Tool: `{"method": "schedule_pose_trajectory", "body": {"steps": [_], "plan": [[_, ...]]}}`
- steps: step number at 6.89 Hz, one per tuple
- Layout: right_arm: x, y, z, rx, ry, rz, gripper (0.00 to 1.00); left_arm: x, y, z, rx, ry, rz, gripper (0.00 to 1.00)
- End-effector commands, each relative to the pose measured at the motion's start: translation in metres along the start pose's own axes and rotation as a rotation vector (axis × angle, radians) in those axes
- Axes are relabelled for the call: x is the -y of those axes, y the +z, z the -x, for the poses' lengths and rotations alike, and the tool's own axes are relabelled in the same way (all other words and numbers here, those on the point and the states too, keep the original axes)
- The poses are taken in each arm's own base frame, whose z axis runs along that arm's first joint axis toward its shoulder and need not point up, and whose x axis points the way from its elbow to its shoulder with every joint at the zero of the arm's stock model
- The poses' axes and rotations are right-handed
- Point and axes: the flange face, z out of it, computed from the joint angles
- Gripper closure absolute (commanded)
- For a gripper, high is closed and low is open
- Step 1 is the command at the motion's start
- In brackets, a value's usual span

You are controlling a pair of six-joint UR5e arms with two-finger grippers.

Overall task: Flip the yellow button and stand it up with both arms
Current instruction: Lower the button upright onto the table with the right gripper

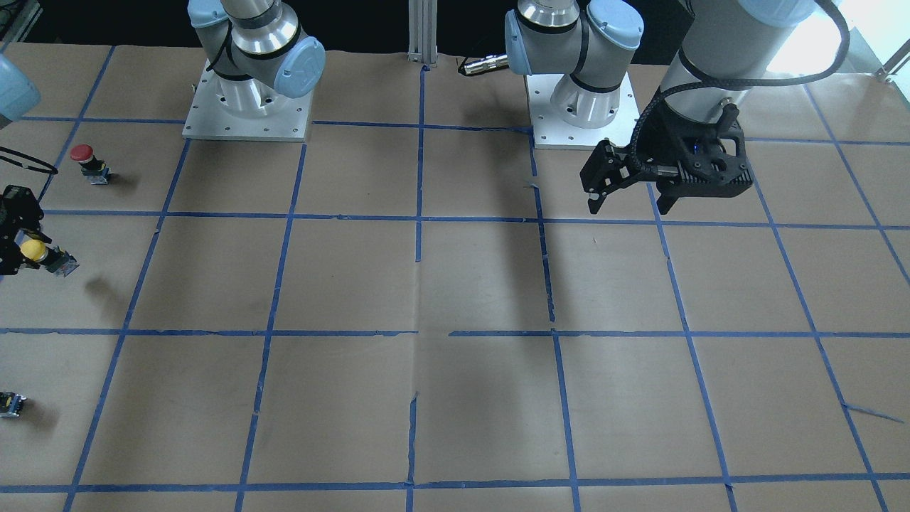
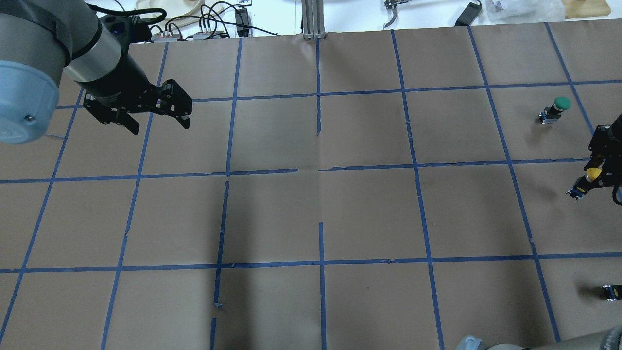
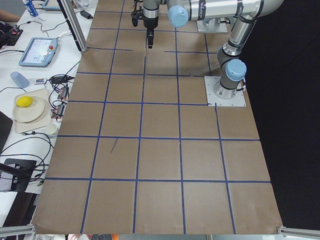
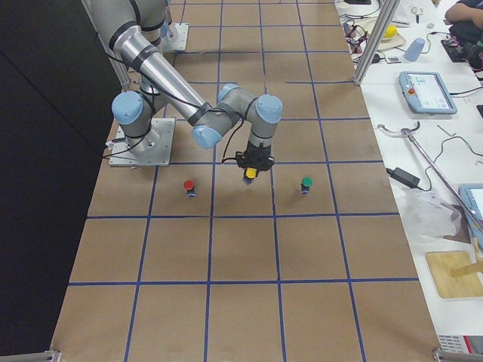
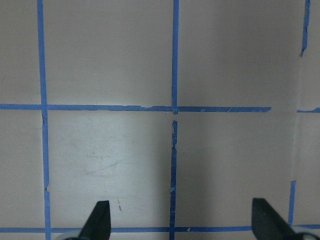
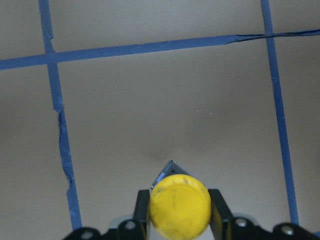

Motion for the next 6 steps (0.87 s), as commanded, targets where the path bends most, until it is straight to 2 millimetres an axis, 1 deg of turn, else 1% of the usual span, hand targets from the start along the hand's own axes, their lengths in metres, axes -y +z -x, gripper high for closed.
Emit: {"method": "schedule_pose_trajectory", "body": {"steps": [1,2,3,4,5,6], "plan": [[-0.006,0.012,-0.002,-0.052,0.099,-0.065,0.95,0.002,-0.001,0.000,-0.003,-0.028,0.004,0.01],[-0.002,0.016,-0.001,-0.049,0.113,-0.103,0.92,0.003,0.000,0.000,-0.003,-0.029,0.005,0.01],[-0.003,0.020,-0.004,-0.058,0.129,-0.116,0.89,0.003,0.001,0.000,-0.005,-0.030,0.008,0.00],[0.000,0.023,-0.008,-0.074,0.182,-0.158,0.87,0.003,0.001,0.000,-0.006,-0.031,0.008,0.01],[0.001,0.023,-0.009,-0.068,0.299,-0.202,0.73,0.003,0.002,0.000,-0.005,-0.031,0.010,0.01],[-0.015,0.024,-0.005,-0.064,0.297,-0.227,0.65,0.003,0.001,0.000,-0.006,-0.033,0.007,0.00]]}}
